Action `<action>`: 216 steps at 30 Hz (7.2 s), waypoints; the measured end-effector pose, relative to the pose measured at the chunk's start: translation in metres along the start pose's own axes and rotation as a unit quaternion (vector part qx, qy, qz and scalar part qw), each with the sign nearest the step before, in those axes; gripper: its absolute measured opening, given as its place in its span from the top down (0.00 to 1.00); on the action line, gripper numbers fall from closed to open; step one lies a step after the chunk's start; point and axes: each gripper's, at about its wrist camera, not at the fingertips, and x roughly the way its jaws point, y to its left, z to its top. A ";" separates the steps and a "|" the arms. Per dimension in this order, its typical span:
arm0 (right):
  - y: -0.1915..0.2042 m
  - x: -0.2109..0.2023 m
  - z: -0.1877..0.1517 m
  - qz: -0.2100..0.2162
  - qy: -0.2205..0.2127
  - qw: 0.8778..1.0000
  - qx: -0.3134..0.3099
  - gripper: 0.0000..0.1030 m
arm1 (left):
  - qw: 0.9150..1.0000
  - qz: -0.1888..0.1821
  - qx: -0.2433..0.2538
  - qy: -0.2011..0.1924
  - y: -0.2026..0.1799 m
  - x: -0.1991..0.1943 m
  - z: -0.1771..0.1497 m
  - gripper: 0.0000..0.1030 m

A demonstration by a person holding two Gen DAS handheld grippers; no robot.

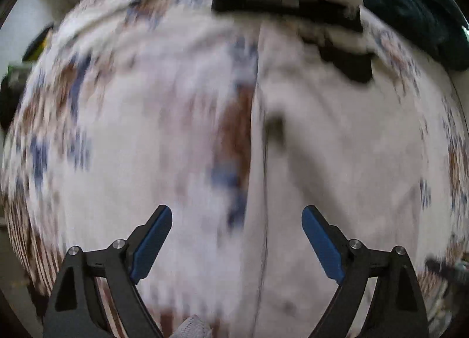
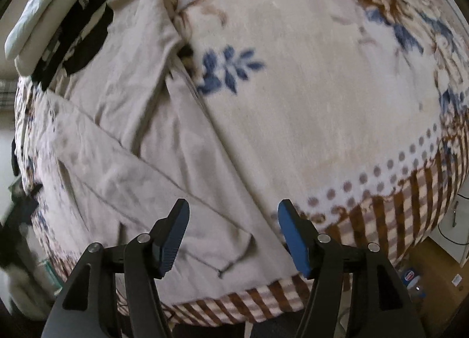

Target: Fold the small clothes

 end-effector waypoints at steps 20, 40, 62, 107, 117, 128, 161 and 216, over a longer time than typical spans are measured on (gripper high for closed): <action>-0.101 0.037 -0.045 0.075 0.081 0.994 -0.008 0.84 | 0.994 -0.028 -0.073 0.076 -0.021 0.040 -0.160 0.95; -0.045 -0.067 0.001 0.144 -0.001 0.989 -0.030 0.97 | 0.971 -0.147 -0.189 0.004 0.018 -0.046 -0.041 0.96; 0.015 -0.033 0.142 0.124 -0.080 0.989 -0.028 0.57 | 0.969 -0.184 -0.165 0.006 0.063 0.030 0.071 0.65; 0.105 -0.022 0.239 0.034 -0.137 0.985 -0.095 0.55 | 0.995 -0.097 -0.024 -0.030 -0.006 0.063 0.194 0.19; 0.189 0.042 0.314 -0.024 -0.068 0.965 -0.251 0.55 | 0.997 -0.068 0.027 -0.027 -0.036 0.106 0.239 0.81; 0.189 0.008 0.296 0.075 -0.094 0.966 -0.230 0.99 | 0.989 -0.105 0.029 -0.099 -0.034 0.041 0.221 0.98; 0.179 -0.049 0.255 0.031 -0.119 0.956 -0.267 0.96 | 0.983 -0.123 0.018 -0.138 -0.022 -0.029 0.185 0.98; -0.005 -0.043 0.108 0.129 -0.054 0.990 -0.027 0.45 | 0.981 -0.182 -0.067 -0.011 0.006 0.024 0.079 0.62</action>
